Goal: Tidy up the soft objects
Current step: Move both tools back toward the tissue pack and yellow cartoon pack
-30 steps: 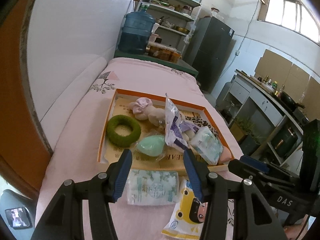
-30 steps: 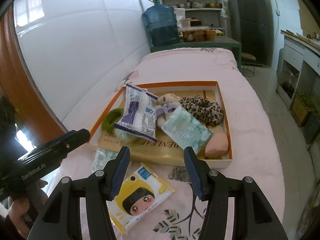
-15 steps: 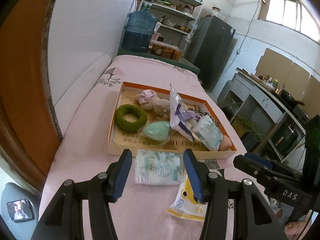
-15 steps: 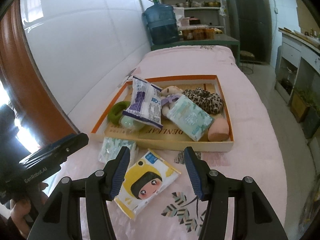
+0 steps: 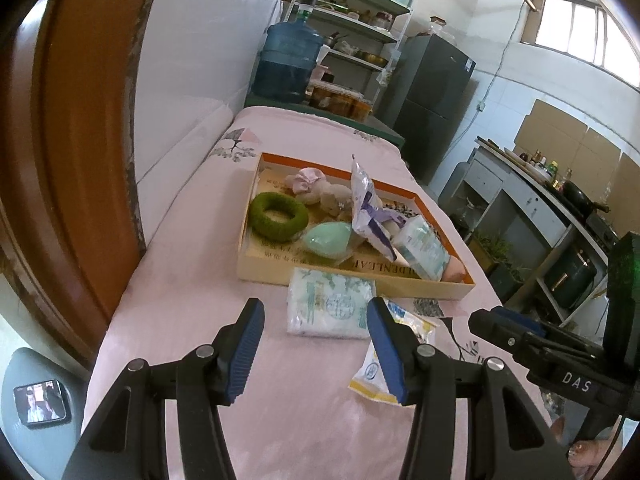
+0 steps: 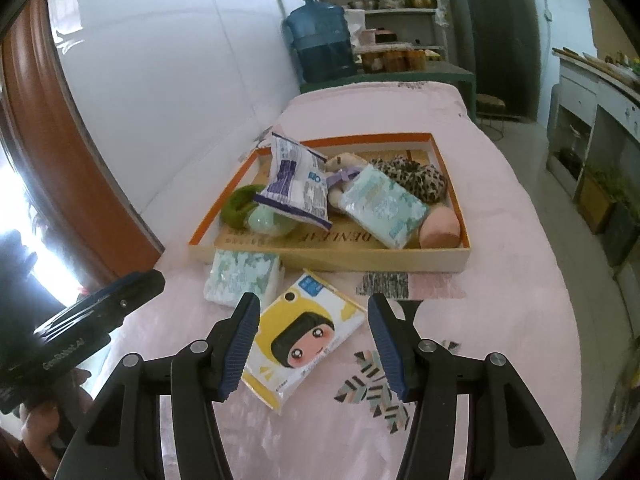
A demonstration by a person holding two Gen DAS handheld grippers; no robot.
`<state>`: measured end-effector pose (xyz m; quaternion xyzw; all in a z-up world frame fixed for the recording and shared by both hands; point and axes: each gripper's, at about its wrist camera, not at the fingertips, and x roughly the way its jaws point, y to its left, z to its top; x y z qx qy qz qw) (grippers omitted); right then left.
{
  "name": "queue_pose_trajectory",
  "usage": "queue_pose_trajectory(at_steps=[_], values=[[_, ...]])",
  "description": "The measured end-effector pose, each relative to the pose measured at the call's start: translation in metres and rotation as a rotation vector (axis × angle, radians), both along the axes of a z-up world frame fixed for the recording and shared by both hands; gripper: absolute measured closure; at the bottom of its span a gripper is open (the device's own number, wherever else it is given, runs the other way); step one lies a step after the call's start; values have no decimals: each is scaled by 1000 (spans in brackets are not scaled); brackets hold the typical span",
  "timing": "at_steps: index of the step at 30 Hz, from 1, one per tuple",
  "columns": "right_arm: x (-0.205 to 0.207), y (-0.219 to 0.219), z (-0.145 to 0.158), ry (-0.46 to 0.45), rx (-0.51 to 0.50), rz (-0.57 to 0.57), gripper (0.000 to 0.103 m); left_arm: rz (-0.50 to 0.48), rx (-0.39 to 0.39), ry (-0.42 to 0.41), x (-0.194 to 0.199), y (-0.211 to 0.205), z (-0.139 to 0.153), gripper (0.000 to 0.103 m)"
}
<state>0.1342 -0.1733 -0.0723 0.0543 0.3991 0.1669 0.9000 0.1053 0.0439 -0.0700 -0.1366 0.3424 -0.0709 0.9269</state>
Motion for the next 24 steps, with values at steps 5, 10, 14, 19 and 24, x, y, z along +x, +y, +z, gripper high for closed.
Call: queue_pose_trajectory(at_steps=[5,10,14,19,24], values=[[-4,6,-12,31,-18,-15,33,-2,-8,12,-4,2,-6,50],[-2,22,-29,75,-45,-45,29,-5,-15,21,-6,6,-10,50],[6,31,-44,155,-17,-113,28,-2,-19,19,-7,7,-11,50],[15,44,-53,195,-6,-168,28,11,-33,19,-10,18,-13,50],[24,58,-57,208,-64,-202,25,29,-52,24,-9,31,-17,50]])
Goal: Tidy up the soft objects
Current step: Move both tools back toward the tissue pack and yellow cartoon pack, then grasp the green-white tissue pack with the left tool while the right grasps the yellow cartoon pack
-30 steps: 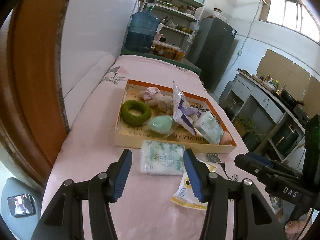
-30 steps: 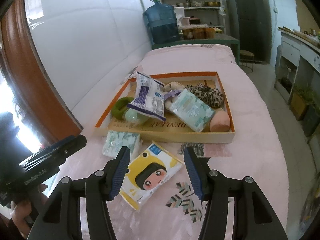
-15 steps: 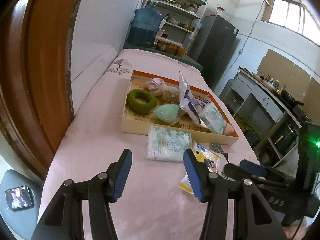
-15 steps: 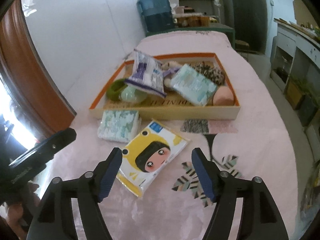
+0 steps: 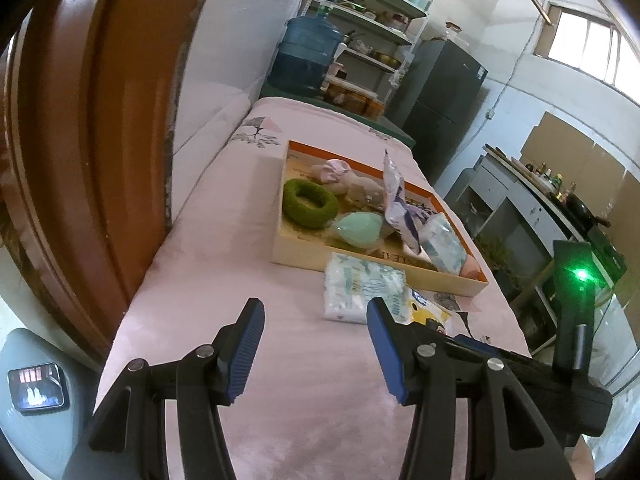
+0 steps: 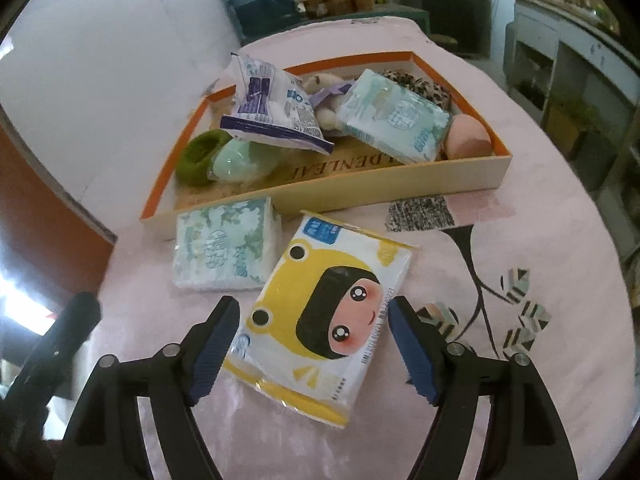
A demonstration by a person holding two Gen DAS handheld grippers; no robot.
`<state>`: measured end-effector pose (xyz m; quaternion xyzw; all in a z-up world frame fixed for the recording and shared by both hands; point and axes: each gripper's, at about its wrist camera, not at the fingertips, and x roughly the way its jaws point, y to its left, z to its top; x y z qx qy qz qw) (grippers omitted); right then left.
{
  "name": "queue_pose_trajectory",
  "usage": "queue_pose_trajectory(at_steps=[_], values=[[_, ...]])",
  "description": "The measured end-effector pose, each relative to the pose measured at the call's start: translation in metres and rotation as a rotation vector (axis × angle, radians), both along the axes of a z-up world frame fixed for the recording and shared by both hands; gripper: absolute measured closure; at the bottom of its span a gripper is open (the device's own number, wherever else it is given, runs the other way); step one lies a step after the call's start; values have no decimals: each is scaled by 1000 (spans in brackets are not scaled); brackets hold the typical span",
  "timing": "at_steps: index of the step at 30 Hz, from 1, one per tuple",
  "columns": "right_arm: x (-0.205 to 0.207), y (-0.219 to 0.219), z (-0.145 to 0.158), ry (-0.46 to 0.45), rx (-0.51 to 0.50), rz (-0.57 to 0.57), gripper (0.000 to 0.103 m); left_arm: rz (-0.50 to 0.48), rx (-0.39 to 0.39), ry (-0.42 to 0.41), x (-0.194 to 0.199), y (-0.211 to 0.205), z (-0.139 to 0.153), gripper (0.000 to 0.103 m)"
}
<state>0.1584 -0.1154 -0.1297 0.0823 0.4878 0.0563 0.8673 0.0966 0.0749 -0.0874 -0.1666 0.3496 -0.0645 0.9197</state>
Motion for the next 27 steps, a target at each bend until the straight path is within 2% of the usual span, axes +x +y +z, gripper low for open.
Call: queue_pose_trajectory(at_steps=[5,9,13,19,24,27], values=[[9,15,-8,15,-104,9,25,-2,4,11,5,4,-4,50],[7,17,-13,6,-137,35,25,-14,-1,19,8,3,-7,50],[7,10,-15,-5,-105,63,25,-30,-5,24,12,-1,-8,50],[1,-11,-11,-16,-42,111,34,-98,-4,44,26,-11,-10,50],[-13,-26,0,-53,-51,110,34,-149,50,69,51,-16,-16,50],[-18,-34,6,-70,-57,106,34,-219,13,101,62,-19,-26,50]])
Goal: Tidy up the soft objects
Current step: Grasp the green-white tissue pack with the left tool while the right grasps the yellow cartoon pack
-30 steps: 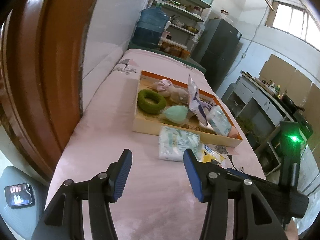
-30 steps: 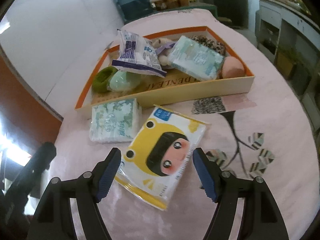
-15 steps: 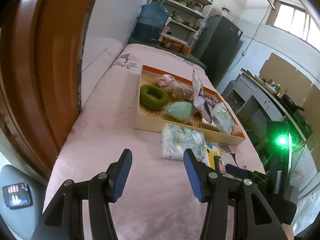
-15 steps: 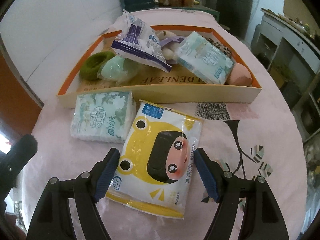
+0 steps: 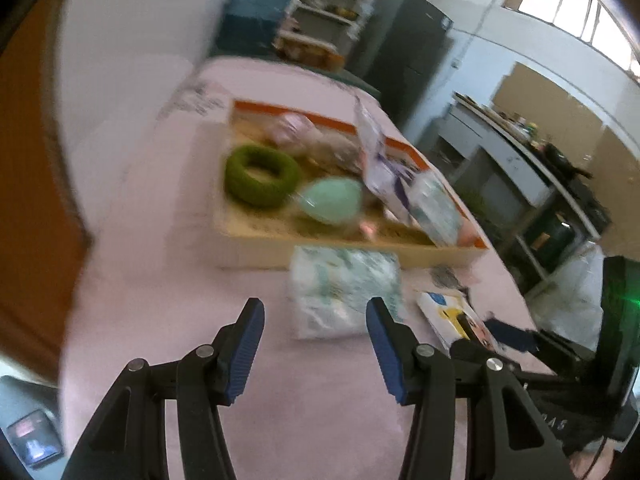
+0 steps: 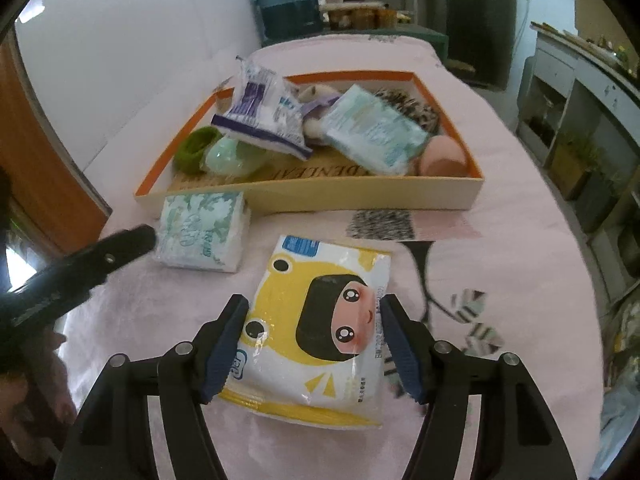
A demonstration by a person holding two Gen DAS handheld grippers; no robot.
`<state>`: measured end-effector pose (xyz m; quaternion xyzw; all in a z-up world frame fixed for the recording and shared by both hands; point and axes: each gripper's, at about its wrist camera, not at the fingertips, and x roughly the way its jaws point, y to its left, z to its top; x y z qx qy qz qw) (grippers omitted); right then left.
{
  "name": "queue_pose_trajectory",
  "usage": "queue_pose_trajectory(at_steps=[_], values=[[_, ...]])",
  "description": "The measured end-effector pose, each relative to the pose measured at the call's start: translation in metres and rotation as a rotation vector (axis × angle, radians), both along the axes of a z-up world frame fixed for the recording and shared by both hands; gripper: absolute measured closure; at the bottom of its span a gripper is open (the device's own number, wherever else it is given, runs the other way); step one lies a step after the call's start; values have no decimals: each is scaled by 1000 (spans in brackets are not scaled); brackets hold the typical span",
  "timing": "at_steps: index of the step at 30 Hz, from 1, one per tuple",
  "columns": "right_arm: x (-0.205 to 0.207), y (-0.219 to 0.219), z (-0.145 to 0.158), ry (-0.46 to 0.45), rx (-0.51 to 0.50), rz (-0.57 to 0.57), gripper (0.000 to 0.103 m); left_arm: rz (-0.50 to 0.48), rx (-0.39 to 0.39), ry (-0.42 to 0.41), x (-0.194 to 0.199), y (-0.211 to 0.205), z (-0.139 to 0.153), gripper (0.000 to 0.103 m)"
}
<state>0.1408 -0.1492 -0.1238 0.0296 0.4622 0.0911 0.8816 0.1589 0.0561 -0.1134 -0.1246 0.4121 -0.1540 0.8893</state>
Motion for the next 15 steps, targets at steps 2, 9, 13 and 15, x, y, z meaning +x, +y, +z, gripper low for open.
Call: queue_pose_trajectory(at_steps=[2,9,13,15], values=[[-1,-6,2,-4,7,-7,34,-72,-47,43,5,-4,-10,50],[-8,-23,12,-22,33,-41,34,-154,-121,94,-7,-18,-17,51],[-10,-34,14,-29,39,-59,34,-285,-141,93,-30,-48,-7,51],[-10,-39,15,-30,45,-69,34,-355,-139,86,-41,-63,-1,51]])
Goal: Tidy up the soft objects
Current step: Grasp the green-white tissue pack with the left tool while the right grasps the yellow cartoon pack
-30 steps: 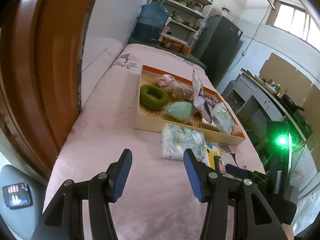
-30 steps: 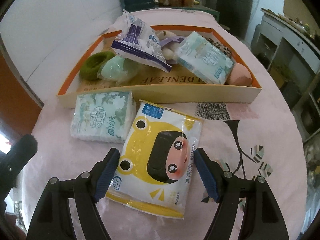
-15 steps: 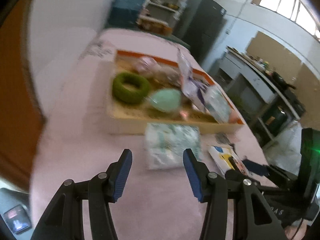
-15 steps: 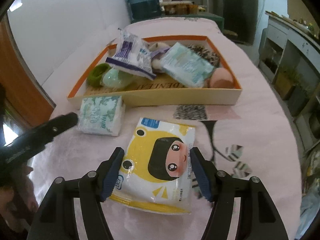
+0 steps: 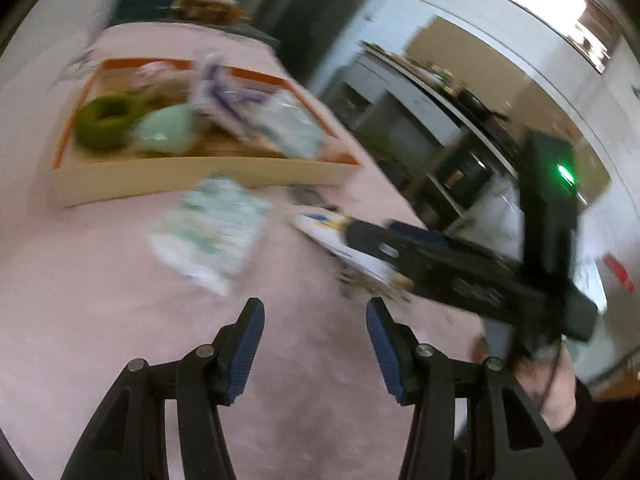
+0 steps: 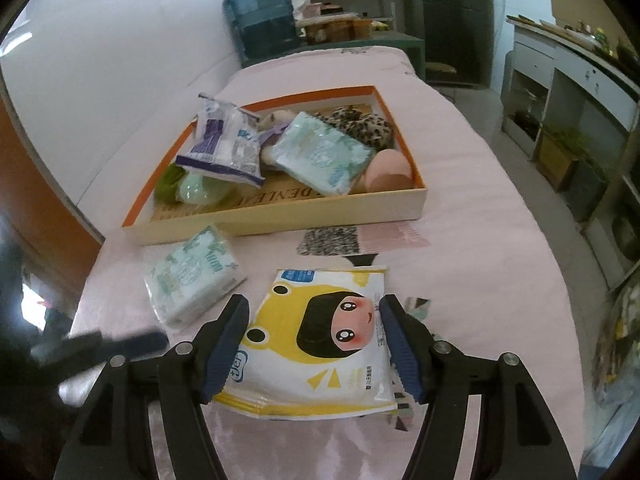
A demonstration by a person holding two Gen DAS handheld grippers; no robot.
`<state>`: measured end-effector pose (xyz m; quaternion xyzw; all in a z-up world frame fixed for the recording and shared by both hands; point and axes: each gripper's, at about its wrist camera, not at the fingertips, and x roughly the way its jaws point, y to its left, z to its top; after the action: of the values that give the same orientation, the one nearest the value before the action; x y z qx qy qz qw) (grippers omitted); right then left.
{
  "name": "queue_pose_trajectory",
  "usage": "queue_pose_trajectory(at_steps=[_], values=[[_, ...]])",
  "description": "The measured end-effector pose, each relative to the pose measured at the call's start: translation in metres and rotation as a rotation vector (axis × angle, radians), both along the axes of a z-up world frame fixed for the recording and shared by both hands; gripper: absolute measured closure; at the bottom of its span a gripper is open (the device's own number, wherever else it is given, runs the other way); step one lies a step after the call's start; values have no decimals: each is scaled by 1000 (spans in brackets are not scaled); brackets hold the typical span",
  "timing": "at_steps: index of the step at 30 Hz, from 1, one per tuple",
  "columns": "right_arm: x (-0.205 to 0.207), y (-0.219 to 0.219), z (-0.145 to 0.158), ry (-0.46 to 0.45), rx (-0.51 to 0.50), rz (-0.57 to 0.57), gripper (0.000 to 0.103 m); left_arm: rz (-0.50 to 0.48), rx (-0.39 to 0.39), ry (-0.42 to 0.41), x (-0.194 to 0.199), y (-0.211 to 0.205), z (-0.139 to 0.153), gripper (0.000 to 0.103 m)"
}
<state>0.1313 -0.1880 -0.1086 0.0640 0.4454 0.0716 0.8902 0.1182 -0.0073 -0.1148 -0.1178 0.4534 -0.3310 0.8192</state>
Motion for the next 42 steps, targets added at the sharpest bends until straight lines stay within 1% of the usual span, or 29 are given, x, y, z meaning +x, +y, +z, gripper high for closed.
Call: queue_pose_trajectory(at_steps=[2,4,5,7,8,10,13,16,22,25,27,28,30,31,32,34,35,37,39,41,42], values=[[0,-5,1,0,3,-9,34,-5,31,-31,-8,-6,6,51],[0,-8,1,-3,7,-17,34,52,107,-96,-14,-2,15,51],[1,-9,0,-3,13,-21,34,110,169,-159,-16,2,20,51],[1,-11,0,-3,27,-27,34,177,231,-241,-16,10,28,50],[1,-11,0,-3,28,-27,34,180,247,-263,-12,12,30,50],[2,-10,-1,-1,27,-26,34,131,261,-267,0,15,29,50],[1,-12,0,-7,40,-28,34,-1,244,-234,18,11,19,50],[0,-17,2,-14,53,-43,34,-76,286,-244,28,-4,10,50],[2,-23,3,-19,56,-53,34,-148,356,-301,39,-15,6,50],[4,-22,0,-5,50,-43,34,-190,433,-326,40,-25,-1,50],[5,-19,-3,14,36,-35,34,-212,470,-345,38,-30,-6,50],[6,-16,-5,28,16,-29,34,-215,488,-353,38,-33,-8,50],[8,-6,-13,55,-48,-15,29,-219,540,-363,38,-37,-15,49],[9,-1,-16,66,-77,-9,28,-218,550,-369,37,-38,-17,49],[11,5,-21,77,-110,1,28,-213,550,-372,37,-38,-18,49],[14,11,-27,96,-112,20,28,-206,538,-357,39,-37,-18,49],[16,14,-30,109,-115,23,28,-202,526,-338,42,-35,-18,48],[20,19,-36,125,-154,20,28,-180,478,-279,50,-29,-20,46],[21,20,-39,126,-158,18,28,-156,437,-235,56,-23,-21,47],[20,16,-39,118,-128,18,28,-139,406,-220,58,-18,-21,52],[19,14,-38,114,-113,17,30,-129,409,-225,58,-17,-20,62]])
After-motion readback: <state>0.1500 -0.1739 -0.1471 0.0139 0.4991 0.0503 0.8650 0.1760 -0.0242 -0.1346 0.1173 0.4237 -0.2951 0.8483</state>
